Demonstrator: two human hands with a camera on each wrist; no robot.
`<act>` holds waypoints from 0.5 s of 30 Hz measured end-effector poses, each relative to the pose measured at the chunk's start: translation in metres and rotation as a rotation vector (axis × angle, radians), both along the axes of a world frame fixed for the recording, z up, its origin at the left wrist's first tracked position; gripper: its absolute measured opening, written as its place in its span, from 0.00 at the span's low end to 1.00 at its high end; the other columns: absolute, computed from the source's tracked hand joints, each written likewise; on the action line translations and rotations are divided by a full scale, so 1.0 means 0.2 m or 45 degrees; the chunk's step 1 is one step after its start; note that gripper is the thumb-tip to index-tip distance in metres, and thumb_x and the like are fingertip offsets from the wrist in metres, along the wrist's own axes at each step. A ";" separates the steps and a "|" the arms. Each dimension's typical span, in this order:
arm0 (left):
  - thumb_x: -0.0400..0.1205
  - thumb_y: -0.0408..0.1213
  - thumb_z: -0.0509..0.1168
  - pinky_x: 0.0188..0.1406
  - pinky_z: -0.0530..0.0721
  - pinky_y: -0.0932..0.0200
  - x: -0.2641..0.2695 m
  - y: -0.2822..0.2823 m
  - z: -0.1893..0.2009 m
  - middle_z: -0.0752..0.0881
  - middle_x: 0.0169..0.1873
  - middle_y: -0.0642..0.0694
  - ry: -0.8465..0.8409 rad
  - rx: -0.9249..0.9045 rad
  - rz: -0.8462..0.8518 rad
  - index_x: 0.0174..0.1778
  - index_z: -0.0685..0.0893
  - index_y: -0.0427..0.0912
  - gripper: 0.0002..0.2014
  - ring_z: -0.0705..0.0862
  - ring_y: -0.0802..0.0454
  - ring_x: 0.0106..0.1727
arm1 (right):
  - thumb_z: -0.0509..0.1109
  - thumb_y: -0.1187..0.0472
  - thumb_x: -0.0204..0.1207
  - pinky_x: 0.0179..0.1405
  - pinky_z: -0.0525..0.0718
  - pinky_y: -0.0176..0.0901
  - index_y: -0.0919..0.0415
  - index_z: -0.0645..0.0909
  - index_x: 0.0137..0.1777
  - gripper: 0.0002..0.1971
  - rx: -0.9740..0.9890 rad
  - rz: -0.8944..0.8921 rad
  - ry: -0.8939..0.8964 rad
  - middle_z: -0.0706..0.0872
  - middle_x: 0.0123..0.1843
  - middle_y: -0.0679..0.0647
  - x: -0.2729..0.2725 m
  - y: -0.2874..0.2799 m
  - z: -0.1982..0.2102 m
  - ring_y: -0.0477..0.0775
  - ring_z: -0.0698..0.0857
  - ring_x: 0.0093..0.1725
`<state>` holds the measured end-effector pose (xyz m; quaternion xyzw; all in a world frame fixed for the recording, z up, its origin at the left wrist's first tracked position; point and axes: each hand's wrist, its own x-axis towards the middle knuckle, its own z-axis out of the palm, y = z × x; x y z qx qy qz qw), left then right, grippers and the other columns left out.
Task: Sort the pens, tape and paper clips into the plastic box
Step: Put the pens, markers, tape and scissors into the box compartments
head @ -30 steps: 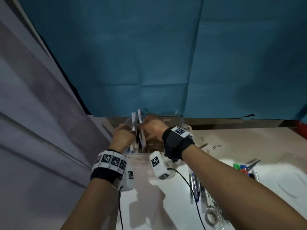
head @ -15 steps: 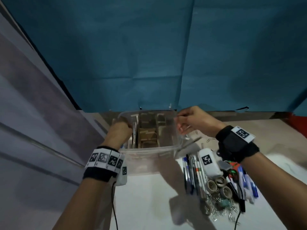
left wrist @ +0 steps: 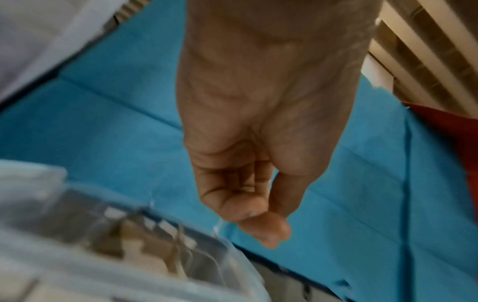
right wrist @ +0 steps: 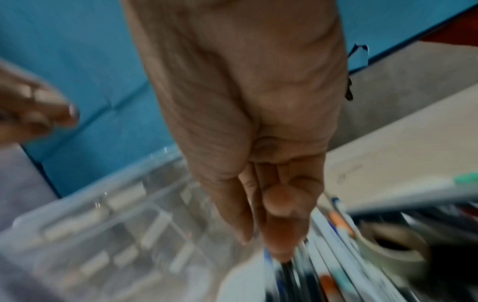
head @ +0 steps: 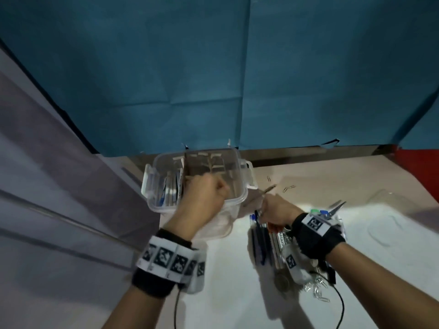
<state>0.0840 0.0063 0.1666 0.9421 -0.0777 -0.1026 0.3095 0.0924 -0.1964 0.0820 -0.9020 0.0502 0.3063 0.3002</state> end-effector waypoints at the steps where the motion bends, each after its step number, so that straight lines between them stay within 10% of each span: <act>1: 0.88 0.39 0.63 0.30 0.78 0.70 -0.05 -0.07 -0.04 0.86 0.38 0.53 0.073 -0.041 -0.072 0.51 0.87 0.46 0.07 0.85 0.61 0.36 | 0.71 0.69 0.78 0.34 0.88 0.45 0.64 0.75 0.65 0.17 -0.085 -0.002 -0.003 0.90 0.48 0.62 -0.02 0.01 -0.07 0.52 0.86 0.34; 5: 0.87 0.35 0.61 0.48 0.87 0.50 -0.13 -0.25 -0.34 0.86 0.41 0.43 0.244 0.033 -0.190 0.45 0.84 0.42 0.08 0.88 0.45 0.48 | 0.65 0.69 0.79 0.60 0.83 0.49 0.67 0.74 0.71 0.20 -0.348 0.060 -0.219 0.81 0.71 0.65 -0.10 0.04 -0.30 0.62 0.82 0.67; 15: 0.84 0.39 0.62 0.63 0.79 0.46 -0.17 -0.43 -0.93 0.77 0.65 0.39 0.319 0.096 0.179 0.65 0.74 0.35 0.16 0.78 0.38 0.65 | 0.66 0.68 0.76 0.49 0.77 0.46 0.70 0.77 0.56 0.10 -0.246 -0.300 -0.160 0.84 0.59 0.68 -0.16 0.06 -0.48 0.66 0.83 0.61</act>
